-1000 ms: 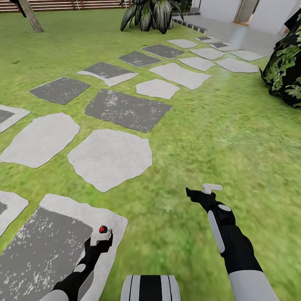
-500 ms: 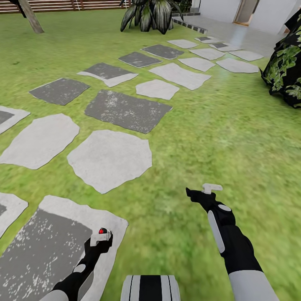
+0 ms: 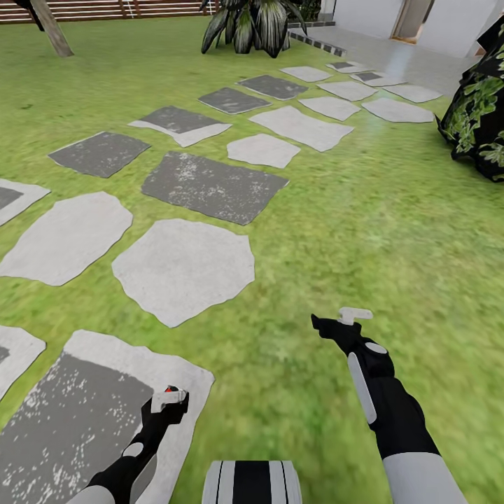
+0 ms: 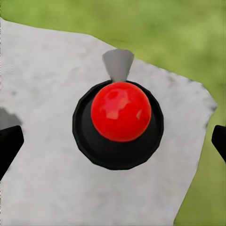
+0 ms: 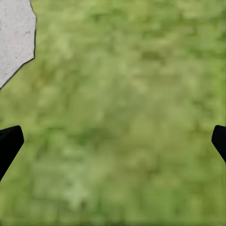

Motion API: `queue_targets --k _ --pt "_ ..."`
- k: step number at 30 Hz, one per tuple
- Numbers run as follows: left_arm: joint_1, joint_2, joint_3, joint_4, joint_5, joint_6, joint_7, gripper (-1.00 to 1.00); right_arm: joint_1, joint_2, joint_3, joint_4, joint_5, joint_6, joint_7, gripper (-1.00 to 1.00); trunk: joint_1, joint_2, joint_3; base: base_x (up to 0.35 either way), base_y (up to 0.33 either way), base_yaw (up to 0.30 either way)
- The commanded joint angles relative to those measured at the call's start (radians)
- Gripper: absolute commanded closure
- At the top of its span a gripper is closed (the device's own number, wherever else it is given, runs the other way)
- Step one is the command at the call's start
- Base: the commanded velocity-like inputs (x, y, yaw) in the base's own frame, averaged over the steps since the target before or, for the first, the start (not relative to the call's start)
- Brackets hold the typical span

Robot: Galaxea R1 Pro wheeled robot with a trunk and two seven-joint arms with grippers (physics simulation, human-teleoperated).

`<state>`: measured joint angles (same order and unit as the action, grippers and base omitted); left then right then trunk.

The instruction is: In the garden, pick up the pesticide atomizer on the floor and spray pesticide onto both trees until each tree trunk is fully covered.

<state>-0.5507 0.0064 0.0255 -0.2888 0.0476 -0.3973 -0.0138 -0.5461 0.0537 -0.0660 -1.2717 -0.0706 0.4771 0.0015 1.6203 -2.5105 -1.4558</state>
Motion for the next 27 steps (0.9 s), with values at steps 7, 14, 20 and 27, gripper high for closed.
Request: queue_targets --k 7,14,20,27 --pt "0.0 0.0 0.001 0.0 0.003 0.0 0.0 -1.0 0.0 0.0 0.0 0.0 0.0 0.0 0.0 -1.0 0.001 0.0 -0.01 0.0 0.0 0.0" --pt "0.0 0.0 0.001 0.0 0.005 0.0 0.0 -1.0 0.0 0.0 0.0 0.0 0.0 0.0 0.0 -1.0 0.001 0.0 -0.013 0.0 0.0 0.0" --pt "0.0 0.0 0.001 0.0 0.003 0.0 0.0 -1.0 0.0 0.0 -0.001 0.0 0.0 -0.001 0.0 -1.0 0.001 0.0 -0.013 0.066 0.0 0.0" --pt "0.0 0.0 0.001 0.0 0.004 0.0 0.0 -1.0 0.0 0.0 0.0 0.0 0.0 -0.001 0.0 -1.0 0.001 0.0 -0.012 0.006 0.0 0.0"
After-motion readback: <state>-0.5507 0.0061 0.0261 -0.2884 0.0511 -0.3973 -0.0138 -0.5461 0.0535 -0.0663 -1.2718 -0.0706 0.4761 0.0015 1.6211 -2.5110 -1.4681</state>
